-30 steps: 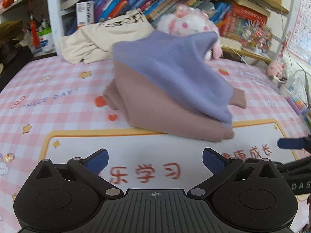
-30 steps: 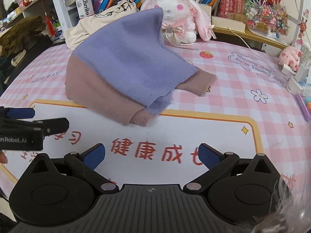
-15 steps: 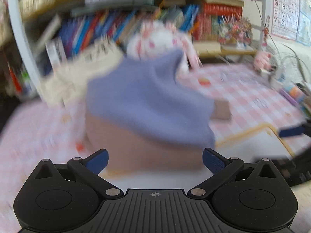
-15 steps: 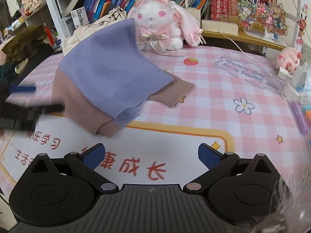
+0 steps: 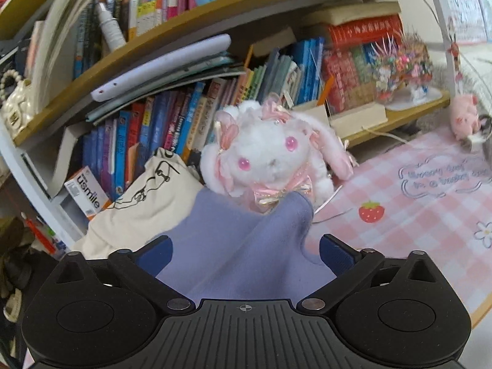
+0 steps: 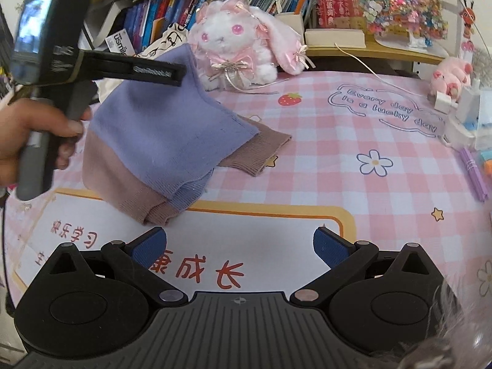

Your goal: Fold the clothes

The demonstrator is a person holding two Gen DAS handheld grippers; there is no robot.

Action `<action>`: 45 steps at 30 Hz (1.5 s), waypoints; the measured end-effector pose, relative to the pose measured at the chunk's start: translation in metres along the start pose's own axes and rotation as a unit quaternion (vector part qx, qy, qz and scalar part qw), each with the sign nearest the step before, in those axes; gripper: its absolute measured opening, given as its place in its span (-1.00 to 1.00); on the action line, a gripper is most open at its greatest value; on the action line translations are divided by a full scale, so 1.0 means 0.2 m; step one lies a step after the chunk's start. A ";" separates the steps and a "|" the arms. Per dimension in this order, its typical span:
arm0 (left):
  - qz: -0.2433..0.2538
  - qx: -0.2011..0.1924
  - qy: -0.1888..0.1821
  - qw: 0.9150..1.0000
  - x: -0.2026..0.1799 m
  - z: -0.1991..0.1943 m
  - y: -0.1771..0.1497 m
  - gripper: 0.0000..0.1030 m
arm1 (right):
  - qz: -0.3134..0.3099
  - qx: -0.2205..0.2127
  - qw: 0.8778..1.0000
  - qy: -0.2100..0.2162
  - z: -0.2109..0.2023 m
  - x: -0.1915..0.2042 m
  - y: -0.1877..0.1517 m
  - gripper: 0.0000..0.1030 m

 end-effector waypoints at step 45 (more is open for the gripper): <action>-0.216 0.024 -0.126 0.968 0.31 -1.04 -0.65 -0.71 | 0.344 0.089 0.898 0.260 0.27 -0.25 0.17 0.96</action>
Point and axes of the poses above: each gripper's, at about its wrist camera, not at the fingertips, and z roughly the way its jaws point, x to its left, y to its top, the point moved 1 cm from there along z, roughly the way its jaws point, and after that the axes turned 2 degrees about -z, right-handed, at the moved point
